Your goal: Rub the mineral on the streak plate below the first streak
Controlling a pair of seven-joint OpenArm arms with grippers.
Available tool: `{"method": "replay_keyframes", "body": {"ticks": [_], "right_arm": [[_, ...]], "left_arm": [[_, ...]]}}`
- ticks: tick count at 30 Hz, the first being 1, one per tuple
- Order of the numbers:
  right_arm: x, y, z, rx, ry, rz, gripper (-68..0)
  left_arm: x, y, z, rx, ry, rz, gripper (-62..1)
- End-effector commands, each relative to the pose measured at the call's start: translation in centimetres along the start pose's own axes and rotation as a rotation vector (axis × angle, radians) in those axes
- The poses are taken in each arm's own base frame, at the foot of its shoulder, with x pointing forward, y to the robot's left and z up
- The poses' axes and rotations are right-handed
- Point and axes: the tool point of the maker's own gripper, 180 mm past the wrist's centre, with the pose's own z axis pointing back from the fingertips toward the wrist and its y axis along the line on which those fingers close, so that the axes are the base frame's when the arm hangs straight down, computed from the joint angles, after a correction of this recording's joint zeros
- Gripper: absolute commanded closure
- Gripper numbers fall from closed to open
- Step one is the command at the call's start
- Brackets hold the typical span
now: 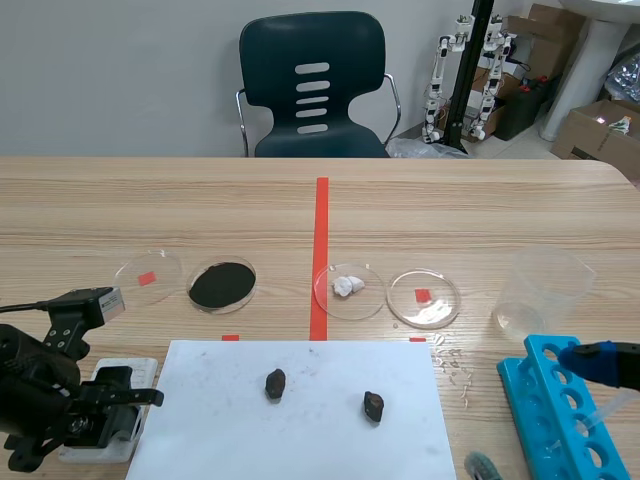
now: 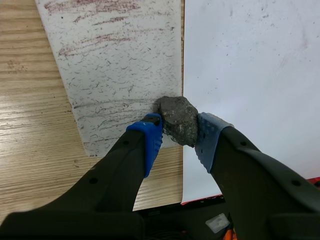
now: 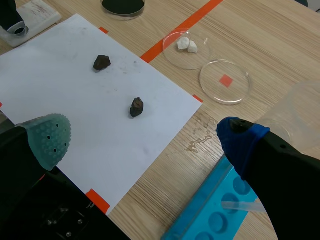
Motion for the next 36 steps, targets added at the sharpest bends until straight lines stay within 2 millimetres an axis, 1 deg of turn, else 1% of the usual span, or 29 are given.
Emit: {"method": "replay_keyframes", "body": {"ticks": [1, 4, 7, 14, 17, 20, 24, 28, 32, 36], "right_arm": [[1.0, -0.2, -0.1, -0.002, -0.037, 0.004, -61.0], [1.0, -0.2, -0.1, -0.002, -0.037, 0.004, -61.0], [1.0, -0.2, -0.1, -0.002, -0.037, 0.004, -61.0], [1.0, -0.2, -0.1, -0.002, -0.037, 0.004, -61.0], [1.0, -0.2, -0.1, -0.002, -0.037, 0.004, -61.0], [1.0, -0.2, -0.1, -0.002, -0.037, 0.004, -61.0], [1.0, -0.2, -0.1, -0.002, -0.037, 0.004, -61.0], [1.0, -0.2, -0.1, -0.002, -0.038, 0.004, -61.0], [1.0, -0.2, -0.1, -0.002, -0.037, 0.004, -61.0], [1.0, -0.2, -0.1, -0.002, -0.037, 0.004, -61.0]], "left_arm": [[-0.2, 0.2, 0.0, 0.008, 0.001, -0.002, -12.6], [-0.2, 1.1, 0.0, 0.054, 0.001, 0.011, -12.6], [-0.4, 2.5, 0.1, 0.133, 0.01, 0.025, -12.6], [-0.6, 7.5, 1.6, 0.418, 0.003, 0.093, -12.6], [-0.4, 8.8, 2.2, 0.498, -0.013, 0.097, -12.6], [0.3, 9.1, 2.3, 0.514, -0.055, 0.079, -12.6], [0.3, 10.1, 2.6, 0.547, -0.102, 0.088, -12.6], [0.5, 10.9, 2.9, 0.575, -0.163, 0.062, -12.6], [1.1, 10.9, 3.3, 0.563, -0.248, 0.024, -12.6], [2.3, 10.3, 4.6, 0.548, -0.375, -0.022, -12.6]]}}
